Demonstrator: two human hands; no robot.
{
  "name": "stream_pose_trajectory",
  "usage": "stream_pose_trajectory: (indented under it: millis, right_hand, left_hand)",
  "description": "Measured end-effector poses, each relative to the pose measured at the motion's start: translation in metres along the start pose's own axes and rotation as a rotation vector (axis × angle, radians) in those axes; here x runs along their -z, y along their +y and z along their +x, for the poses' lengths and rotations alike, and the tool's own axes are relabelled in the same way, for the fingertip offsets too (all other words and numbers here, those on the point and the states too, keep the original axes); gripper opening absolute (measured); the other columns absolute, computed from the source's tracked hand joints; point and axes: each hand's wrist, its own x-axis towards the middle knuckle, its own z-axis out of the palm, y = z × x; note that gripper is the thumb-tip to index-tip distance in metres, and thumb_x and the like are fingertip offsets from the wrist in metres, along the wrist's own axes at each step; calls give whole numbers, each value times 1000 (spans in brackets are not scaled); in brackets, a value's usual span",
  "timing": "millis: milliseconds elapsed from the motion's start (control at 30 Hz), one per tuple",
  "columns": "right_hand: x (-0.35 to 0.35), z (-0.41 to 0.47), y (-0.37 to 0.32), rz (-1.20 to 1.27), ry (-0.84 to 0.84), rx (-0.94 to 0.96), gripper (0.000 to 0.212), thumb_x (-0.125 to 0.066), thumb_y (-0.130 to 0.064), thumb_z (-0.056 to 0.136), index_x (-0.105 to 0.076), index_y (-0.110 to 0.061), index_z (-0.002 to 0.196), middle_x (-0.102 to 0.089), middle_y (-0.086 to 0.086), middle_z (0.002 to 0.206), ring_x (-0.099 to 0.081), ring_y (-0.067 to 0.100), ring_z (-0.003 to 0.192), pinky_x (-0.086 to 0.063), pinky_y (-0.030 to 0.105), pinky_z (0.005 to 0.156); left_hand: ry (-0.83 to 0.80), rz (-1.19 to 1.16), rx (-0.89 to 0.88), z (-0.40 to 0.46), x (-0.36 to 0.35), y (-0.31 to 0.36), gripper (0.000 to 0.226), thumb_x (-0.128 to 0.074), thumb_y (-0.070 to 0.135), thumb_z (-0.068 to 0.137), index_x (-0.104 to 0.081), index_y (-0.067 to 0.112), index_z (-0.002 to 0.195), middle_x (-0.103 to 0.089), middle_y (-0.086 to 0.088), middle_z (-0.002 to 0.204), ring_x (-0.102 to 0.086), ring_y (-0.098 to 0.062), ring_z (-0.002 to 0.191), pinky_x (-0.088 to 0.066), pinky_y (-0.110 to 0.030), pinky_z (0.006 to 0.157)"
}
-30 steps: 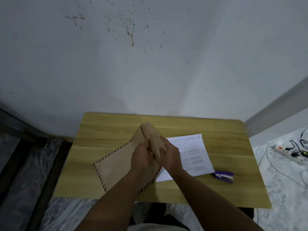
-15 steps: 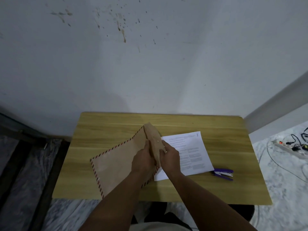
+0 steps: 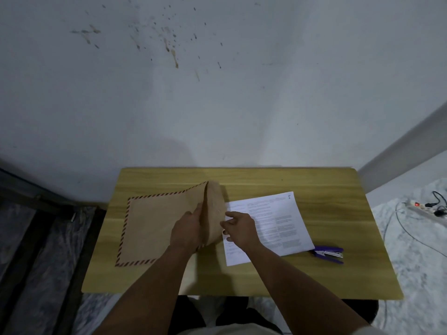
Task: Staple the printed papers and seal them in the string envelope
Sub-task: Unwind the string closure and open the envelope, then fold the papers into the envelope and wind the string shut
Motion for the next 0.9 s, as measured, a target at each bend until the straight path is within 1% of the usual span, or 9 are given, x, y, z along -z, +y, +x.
stream_pose_trajectory:
  millis: [100,200,333,433,500,567,700,767,900]
  right_hand:
    - [24,7,-2,-141,69,35,45,-73,-40,85,-69,-17,124,-78,2,97,-75,22,87,-61,48,84]
    - [68,18,1,-393,215,15,40,-66,-37,93,-69,-13,126,-70,5,127,-63,22,120,-44,33,106]
    - [128,41,25,-571,308,-150,50,-60,-38,96,-58,-12,139,-55,8,146,-48,26,136,-35,36,113]
    - [153,53,46,-679,334,-345,81,-70,-53,83,-38,-17,149,-46,15,148,-44,36,135,-41,49,108]
    - [160,53,53,-692,347,-435,107,-82,-61,68,-28,-21,151,-37,17,151,-37,40,137,-37,57,108]
    - [158,50,58,-688,357,-457,124,-90,-60,57,-20,-26,153,-28,18,154,-31,43,140,-32,62,109]
    - [151,52,64,-665,376,-489,126,-94,-52,54,-19,-30,153,-30,20,153,-29,43,142,-28,65,110]
    - [151,53,67,-645,387,-480,124,-96,-50,53,-22,-29,150,-37,20,148,-35,43,138,-31,64,108]
    - [158,47,71,-555,387,-337,93,-91,-33,67,-37,-18,141,-48,19,134,-54,39,118,-49,49,94]
  left_hand:
    - [14,-9,-13,3,0,-1,75,-50,22,100,-11,33,163,-51,-7,100,-54,-25,83,-48,-37,73]
    - [-6,-13,-17,8,-2,-2,76,-47,20,102,-5,36,162,-47,-6,99,-56,-25,84,-51,-38,74]
    - [-4,7,-11,15,-8,-5,74,-48,25,102,-6,36,163,-52,-8,101,-58,-27,85,-55,-41,76]
    - [0,7,0,19,-10,-8,76,-49,26,102,-4,36,162,-54,-9,104,-58,-26,86,-52,-38,74]
    - [4,13,2,20,-11,-11,77,-50,26,101,-5,36,162,-54,-9,104,-58,-25,85,-52,-38,74]
    - [8,15,4,21,-12,-16,77,-50,26,101,-5,35,163,-52,-7,101,-56,-23,82,-50,-35,71]
    - [12,34,24,20,-11,-20,76,-49,26,102,-6,34,163,-47,-4,97,-50,-19,79,-41,-31,69]
    - [7,27,32,19,-12,-22,76,-50,26,102,-6,34,163,-46,-4,98,-50,-18,80,-40,-31,69]
    - [9,20,20,20,-15,-26,76,-50,25,101,-7,33,164,-48,-5,98,-53,-20,82,-42,-31,69]
